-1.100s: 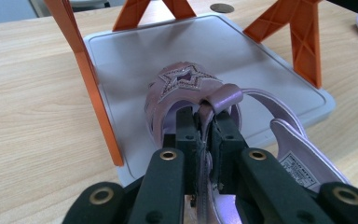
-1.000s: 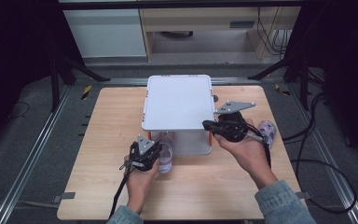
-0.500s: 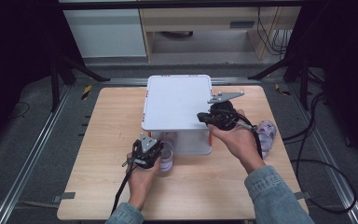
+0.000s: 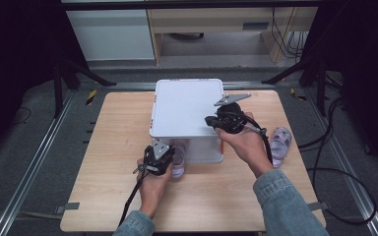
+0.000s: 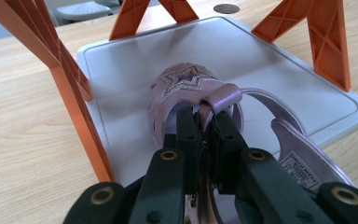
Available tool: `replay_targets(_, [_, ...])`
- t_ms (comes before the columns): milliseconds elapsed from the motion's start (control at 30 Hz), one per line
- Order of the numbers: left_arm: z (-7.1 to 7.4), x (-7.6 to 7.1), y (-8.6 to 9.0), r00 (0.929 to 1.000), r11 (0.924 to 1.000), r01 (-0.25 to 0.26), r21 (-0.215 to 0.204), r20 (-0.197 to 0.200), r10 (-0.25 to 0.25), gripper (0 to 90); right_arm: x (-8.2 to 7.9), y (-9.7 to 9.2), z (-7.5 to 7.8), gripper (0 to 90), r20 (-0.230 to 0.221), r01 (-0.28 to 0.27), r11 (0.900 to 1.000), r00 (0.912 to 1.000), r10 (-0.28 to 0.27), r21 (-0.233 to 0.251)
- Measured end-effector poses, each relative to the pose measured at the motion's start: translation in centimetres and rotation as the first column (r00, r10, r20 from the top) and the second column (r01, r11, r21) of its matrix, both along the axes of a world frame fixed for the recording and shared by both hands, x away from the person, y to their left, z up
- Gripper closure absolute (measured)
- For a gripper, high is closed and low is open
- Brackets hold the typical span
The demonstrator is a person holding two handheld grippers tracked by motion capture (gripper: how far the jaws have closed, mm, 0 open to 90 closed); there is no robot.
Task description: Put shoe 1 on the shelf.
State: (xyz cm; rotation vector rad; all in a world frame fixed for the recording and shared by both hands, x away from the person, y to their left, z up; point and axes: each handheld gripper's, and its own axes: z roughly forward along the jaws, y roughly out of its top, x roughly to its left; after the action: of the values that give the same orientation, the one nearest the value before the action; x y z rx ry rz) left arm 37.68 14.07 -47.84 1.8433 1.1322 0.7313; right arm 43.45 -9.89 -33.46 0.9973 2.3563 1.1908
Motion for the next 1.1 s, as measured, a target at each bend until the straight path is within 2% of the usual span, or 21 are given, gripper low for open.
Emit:
replay_targets(67, [0.0, 0.0, -0.1, 1.0000, 0.9999, -0.009, -0.013, -0.002, 0.009, 83.4, 0.1, 0.1, -0.1, 87.8, -0.001, 0.000, 1.0000, 1.0000, 0.000, -0.005])
replay_targets(333, [-0.4, -0.1, -0.6, 0.9993, 0.9995, -0.028, -0.013, 0.026, 0.028, 83.4, 0.2, 0.1, -0.2, 87.7, -0.001, 0.002, 1.0000, 1.0000, -0.002, -0.008])
replay_targets(600, [-0.7, 0.0, -0.6, 0.9992, 0.9995, -0.028, -0.014, 0.028, 0.028, 81.6, 0.2, 0.0, -0.2, 87.4, -0.003, 0.004, 0.9999, 1.0000, -0.004, -0.014])
replay_targets(667, [-0.7, 0.1, -0.5, 0.9994, 0.9993, -0.028, -0.023, 0.019, 0.028, 78.5, 0.2, 0.0, -0.2, 87.2, -0.002, 0.003, 0.9998, 1.0000, -0.003, -0.018])
replay_targets(733, [-0.9, 0.1, -0.5, 0.9995, 0.9991, -0.032, -0.029, 0.004, 0.032, 69.8, 0.1, 0.0, -0.2, 87.1, -0.001, 0.005, 0.9998, 1.0000, -0.005, -0.021])
replay_targets(900, [-0.6, -0.6, -0.1, 0.9993, 0.9977, -0.036, -0.057, 0.009, 0.037, 58.5, 0.1, -0.1, -0.5, 87.6, 0.002, 0.016, 0.9995, 0.9999, -0.016, -0.028])
replay_targets(1100, [1.2, -2.8, 0.4, 0.9993, 0.9961, 0.020, -0.086, 0.035, -0.017, 55.2, 0.1, -0.1, -1.4, 88.5, 0.004, 0.025, 0.9984, 0.9997, -0.024, -0.051])
